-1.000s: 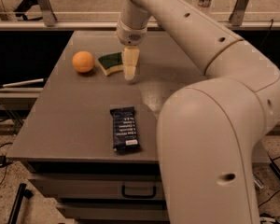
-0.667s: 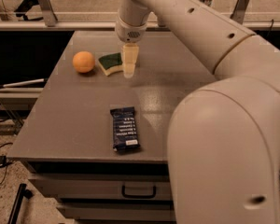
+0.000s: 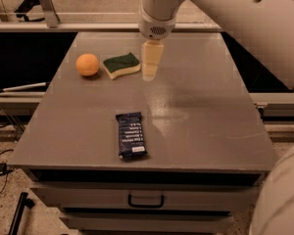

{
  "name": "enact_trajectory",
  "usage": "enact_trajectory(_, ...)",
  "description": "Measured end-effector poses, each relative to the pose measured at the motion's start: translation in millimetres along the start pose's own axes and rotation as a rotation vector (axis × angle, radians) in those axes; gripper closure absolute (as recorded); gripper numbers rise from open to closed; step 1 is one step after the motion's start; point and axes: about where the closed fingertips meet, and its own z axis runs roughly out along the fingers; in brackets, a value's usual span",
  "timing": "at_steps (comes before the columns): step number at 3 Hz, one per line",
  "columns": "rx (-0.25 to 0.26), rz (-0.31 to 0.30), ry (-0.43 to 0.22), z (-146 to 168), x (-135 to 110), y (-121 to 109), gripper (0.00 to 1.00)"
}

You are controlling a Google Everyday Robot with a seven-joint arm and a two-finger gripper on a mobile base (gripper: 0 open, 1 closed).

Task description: Move sponge near orange

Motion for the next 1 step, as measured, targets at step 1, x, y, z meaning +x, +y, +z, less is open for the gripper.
enact_trajectory(1, 0.000, 0.000, 0.000, 0.1, 0.0, 0.0, 0.00)
